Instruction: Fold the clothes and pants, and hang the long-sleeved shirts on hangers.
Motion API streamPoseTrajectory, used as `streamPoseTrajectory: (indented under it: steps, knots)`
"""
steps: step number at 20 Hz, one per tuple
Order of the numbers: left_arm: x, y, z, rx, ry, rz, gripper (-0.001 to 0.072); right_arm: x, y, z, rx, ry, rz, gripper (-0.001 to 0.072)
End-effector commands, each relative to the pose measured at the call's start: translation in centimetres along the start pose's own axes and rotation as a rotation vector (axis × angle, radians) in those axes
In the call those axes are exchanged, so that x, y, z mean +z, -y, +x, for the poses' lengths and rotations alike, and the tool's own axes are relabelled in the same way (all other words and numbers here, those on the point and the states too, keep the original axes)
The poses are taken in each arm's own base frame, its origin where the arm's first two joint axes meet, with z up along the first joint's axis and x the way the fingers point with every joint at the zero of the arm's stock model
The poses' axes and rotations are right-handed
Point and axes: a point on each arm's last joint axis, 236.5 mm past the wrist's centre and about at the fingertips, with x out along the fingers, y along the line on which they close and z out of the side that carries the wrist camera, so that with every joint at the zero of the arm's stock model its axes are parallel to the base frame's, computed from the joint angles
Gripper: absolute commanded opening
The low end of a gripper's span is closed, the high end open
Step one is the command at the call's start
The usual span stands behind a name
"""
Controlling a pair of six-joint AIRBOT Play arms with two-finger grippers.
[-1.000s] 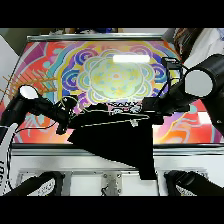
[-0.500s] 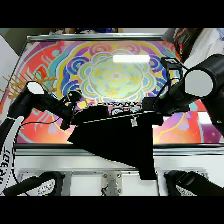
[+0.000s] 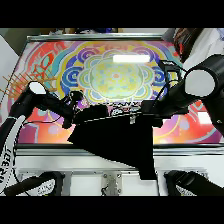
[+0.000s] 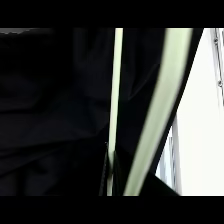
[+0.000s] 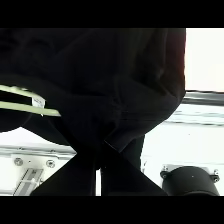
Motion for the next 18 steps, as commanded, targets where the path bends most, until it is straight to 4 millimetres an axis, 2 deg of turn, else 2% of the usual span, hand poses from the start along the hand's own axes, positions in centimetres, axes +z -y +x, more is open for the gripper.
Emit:
streamPoseTrajectory:
  steps: [1,3,6,11,15,18]
  knots:
    - [0.0,-0.4,0.0,0.017,0.001,-0.002,0.0017,-0.6,-0.3,-0.1,0.01,-0.022,-0.017,0.0018]
    - [0.0,-0.4,0.0,0.017,0.001,-0.002,0.0017,-0.4,-0.4,-0.2,0.017,-0.008,-0.016,0.0018]
    - [0.1,-0.4,0.0,0.016,0.001,-0.002,0.0017,1.6,-0.5,-0.3,0.023,0.075,-0.007,0.0018]
    - [0.0,-0.2,0.0,0.009,0.001,-0.002,0.0017,4.5,-2.3,-0.8,0.099,0.202,-0.008,0.0017]
    - [0.1,-0.2,0.0,0.01,0.002,-0.001,0.0018,4.8,-2.6,-0.9,0.109,0.214,-0.024,0.0017]
    - [0.1,-0.2,0.0,0.01,0.001,-0.001,0.0017,4.5,-3.1,-0.9,0.122,0.206,-0.103,0.0017]
